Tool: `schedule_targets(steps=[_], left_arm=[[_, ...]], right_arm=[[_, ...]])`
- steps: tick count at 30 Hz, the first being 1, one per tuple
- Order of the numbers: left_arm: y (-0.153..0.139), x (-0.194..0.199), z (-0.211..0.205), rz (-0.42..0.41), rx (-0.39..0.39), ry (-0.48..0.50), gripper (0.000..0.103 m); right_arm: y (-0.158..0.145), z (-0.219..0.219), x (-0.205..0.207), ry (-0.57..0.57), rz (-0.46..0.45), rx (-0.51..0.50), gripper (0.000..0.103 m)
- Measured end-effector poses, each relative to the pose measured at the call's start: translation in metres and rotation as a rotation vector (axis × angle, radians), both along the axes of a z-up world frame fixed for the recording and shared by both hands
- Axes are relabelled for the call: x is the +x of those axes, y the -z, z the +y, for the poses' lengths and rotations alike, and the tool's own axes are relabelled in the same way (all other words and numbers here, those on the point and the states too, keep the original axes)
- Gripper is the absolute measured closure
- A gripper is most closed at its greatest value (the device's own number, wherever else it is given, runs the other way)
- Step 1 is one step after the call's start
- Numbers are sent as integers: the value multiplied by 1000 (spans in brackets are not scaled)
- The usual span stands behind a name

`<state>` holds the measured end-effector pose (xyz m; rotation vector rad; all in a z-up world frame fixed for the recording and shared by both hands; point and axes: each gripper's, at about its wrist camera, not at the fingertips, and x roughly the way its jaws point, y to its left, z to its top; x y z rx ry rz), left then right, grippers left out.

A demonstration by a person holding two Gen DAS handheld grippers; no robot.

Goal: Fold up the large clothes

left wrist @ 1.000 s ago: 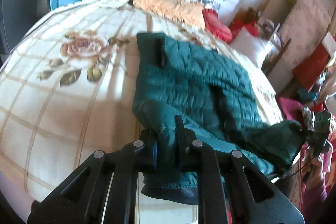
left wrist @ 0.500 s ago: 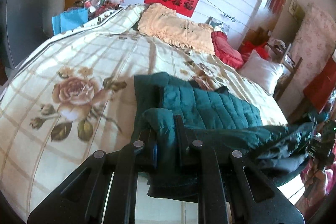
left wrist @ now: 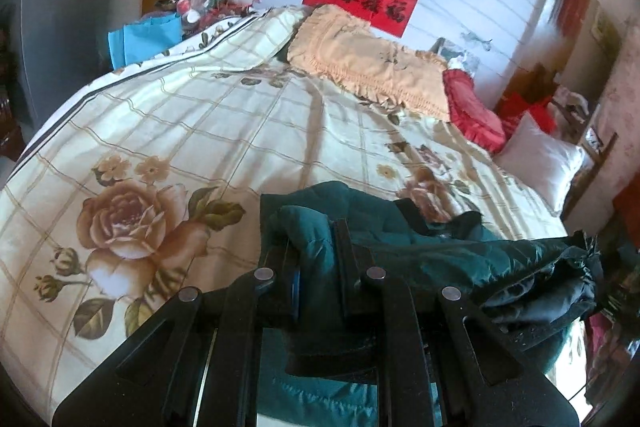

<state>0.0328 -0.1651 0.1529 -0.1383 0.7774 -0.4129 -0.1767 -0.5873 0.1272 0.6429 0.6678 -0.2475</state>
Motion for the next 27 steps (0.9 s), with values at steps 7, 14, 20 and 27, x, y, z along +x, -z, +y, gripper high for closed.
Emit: schedule_targets(steps=[7, 14, 20, 27], left_arm=[[23, 32, -17, 45, 30, -24, 90], [40, 43, -29, 47, 73, -31, 90], [48, 47, -36, 48, 96, -36, 90], [50, 57, -26, 106, 15, -25, 87]], right_arm=[[20, -16, 38, 18, 57, 2, 84], [48, -25, 59, 47, 102, 19, 84], [61, -25, 68, 58, 137, 6, 84], [49, -27, 66, 52, 104, 11, 69]])
